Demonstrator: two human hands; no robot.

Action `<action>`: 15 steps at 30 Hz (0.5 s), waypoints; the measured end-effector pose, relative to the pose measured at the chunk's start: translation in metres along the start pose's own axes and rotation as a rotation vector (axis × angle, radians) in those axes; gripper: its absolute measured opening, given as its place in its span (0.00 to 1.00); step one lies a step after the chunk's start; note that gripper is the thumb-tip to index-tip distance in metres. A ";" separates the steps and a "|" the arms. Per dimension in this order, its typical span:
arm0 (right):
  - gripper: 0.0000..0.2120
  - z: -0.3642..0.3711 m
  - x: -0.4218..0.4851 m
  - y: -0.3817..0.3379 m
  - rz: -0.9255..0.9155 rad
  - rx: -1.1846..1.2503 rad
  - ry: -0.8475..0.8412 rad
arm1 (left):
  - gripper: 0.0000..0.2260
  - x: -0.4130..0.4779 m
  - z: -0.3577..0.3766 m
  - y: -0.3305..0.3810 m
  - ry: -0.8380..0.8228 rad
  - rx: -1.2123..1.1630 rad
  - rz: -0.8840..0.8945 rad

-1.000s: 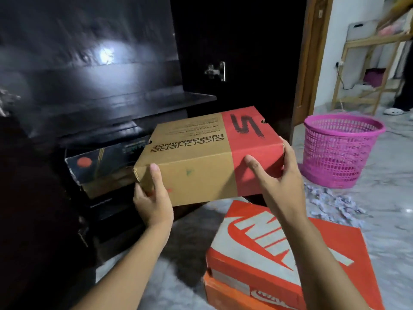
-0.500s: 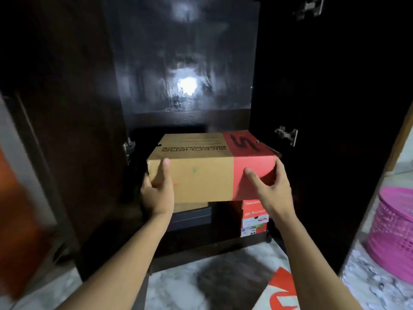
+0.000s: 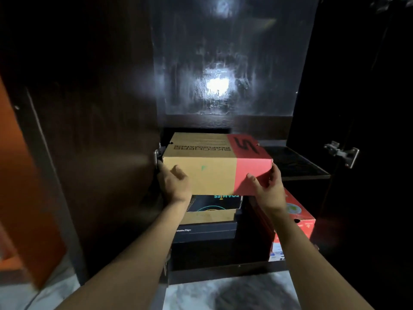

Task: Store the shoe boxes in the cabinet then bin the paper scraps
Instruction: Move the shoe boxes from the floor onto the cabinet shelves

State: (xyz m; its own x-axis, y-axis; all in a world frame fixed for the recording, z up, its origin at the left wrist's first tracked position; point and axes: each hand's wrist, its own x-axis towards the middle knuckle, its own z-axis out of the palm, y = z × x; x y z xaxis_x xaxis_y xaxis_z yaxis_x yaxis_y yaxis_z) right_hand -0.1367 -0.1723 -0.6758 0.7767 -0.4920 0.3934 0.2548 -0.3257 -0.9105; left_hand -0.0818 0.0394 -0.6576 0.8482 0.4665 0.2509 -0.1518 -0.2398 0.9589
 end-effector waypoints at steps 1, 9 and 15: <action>0.34 0.006 0.009 0.004 0.009 -0.007 0.013 | 0.28 -0.002 0.005 0.000 0.009 0.041 0.026; 0.43 0.040 0.009 0.018 -0.013 -0.252 0.186 | 0.33 -0.022 0.028 -0.021 -0.020 0.550 0.587; 0.45 0.061 0.044 0.028 -0.023 -0.438 0.118 | 0.38 0.033 0.050 -0.015 -0.171 0.686 0.450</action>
State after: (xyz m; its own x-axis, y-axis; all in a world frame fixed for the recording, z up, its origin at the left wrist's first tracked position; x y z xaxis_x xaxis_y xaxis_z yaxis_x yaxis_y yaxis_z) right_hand -0.0604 -0.1532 -0.6919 0.6964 -0.5605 0.4481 -0.0162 -0.6365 -0.7711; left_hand -0.0266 0.0157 -0.6704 0.8544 0.0801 0.5134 -0.1986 -0.8626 0.4652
